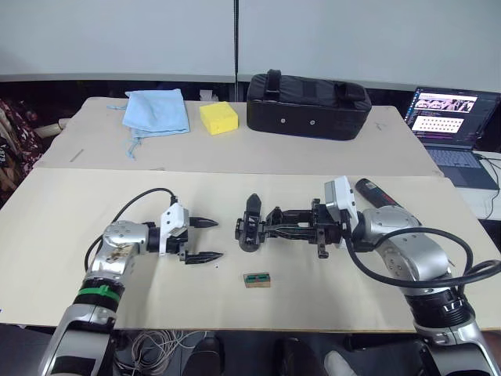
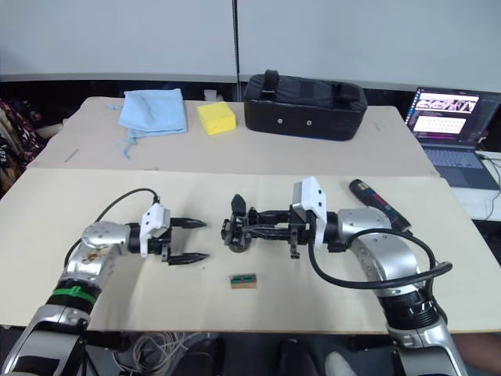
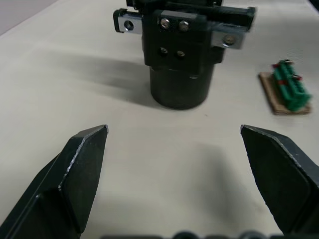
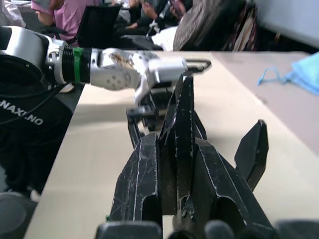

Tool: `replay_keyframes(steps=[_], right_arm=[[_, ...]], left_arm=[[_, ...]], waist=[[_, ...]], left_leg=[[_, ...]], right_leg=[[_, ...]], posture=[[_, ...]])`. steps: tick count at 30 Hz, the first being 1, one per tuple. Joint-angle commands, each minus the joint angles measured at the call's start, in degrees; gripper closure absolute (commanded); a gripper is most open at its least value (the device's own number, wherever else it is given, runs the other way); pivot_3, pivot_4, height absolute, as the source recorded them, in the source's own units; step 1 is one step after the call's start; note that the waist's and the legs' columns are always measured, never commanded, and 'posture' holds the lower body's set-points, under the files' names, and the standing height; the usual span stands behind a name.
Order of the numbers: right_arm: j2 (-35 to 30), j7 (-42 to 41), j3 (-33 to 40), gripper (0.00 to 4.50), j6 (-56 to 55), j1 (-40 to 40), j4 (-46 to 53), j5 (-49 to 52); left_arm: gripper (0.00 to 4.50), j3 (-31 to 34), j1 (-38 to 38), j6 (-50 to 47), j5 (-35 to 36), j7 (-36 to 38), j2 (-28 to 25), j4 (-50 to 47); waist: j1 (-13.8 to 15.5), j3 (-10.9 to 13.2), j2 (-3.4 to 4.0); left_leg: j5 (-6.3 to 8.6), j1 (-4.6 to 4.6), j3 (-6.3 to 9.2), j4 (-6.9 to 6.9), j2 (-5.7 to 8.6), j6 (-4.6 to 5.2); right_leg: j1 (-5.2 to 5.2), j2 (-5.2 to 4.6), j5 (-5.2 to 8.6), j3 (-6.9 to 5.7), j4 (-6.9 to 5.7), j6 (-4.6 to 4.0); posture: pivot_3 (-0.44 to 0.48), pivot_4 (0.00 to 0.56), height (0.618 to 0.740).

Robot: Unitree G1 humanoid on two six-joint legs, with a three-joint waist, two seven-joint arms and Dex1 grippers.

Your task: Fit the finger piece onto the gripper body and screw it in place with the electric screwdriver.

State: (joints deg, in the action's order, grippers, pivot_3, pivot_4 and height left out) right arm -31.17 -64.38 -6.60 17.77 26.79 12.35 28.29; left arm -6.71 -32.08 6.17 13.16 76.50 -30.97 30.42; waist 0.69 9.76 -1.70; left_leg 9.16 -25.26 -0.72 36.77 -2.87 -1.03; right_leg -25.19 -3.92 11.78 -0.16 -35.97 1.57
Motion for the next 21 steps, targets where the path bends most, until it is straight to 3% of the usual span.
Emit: replay_keyframes(steps=[1,18,21], right_arm=[[0.7,-0.2,0.8,4.09,-2.1,0.2,0.6,0.4],[-0.7,0.9,0.6,4.09,0.2,-1.7,3.6,0.5],[-0.9,1.0,0.6,4.09,0.3,-1.9,3.9,0.4]], left_arm=[[0.0,-1.3,-2.8,1.5,-1.9,-1.0,2.3,2.1],[0.0,-3.2,-7.6,2.9,-4.6,0.5,9.2,10.2],[1.38,-3.5,-7.4,3.3,-5.2,0.4,9.5,10.9]], waist=[[0.0,0.0,0.0],[-0.1,0.0,-0.01],[-0.1,0.0,-0.01]], left_leg=[[0.0,0.0,0.0,0.01,0.0,0.0],[0.0,0.02,0.0,0.02,0.0,0.0],[0.0,0.03,0.01,0.02,0.0,0.0]], right_leg=[[0.01,0.0,-0.07,0.0,0.0,0.12],[0.01,0.02,-0.13,0.02,-0.05,0.21],[0.01,0.03,-0.13,0.02,-0.06,0.2]], posture=[[0.0,0.15,0.74],[0.0,0.15,0.74],[0.0,0.15,0.74]])
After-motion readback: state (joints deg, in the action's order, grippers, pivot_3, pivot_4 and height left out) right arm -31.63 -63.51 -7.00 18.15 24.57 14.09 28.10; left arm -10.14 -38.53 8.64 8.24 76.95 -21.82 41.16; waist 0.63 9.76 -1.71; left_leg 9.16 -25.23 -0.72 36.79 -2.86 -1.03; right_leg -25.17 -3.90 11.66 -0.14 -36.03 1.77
